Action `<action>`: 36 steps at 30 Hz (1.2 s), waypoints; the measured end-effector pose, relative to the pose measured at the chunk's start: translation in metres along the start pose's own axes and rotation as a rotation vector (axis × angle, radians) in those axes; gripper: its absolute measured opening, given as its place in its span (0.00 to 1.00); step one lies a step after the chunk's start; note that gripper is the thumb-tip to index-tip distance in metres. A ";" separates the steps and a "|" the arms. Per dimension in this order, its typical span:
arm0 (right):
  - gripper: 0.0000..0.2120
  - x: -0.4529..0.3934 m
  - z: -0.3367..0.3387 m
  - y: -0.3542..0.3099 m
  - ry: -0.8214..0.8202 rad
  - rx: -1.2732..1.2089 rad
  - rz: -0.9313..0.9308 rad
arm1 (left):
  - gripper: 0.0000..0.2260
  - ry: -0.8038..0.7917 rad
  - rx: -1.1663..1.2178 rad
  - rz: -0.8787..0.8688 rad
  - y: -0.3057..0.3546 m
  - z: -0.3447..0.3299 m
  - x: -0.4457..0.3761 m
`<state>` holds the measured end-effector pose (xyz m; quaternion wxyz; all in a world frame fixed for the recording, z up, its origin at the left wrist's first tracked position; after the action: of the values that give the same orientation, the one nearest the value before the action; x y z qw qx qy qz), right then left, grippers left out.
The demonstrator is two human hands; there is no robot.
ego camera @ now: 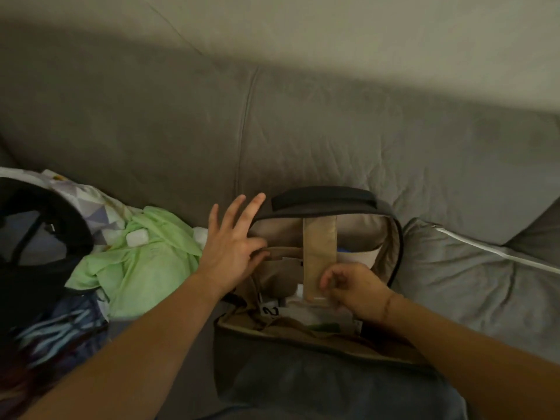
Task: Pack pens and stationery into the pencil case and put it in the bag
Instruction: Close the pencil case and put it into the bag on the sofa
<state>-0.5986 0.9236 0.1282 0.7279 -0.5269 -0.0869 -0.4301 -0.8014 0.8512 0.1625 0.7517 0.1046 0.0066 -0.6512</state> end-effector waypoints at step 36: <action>0.35 0.102 0.020 0.095 1.055 -0.365 -0.108 | 0.38 0.527 0.936 1.059 0.017 -0.026 0.111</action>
<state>-0.4613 0.8929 0.1300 0.5466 -0.3526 0.3380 -0.6802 -0.7644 0.7497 0.1234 0.8147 0.5547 -0.1422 -0.0912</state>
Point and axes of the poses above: each hand's wrist, its own x-axis away from the middle knuckle, its own z-axis out of the back of the hand, y = z × x, the point moved 7 cm from there along -x, towards the middle knuckle, and after that the axes turned 6 degrees about y, right-handed, at the moved point
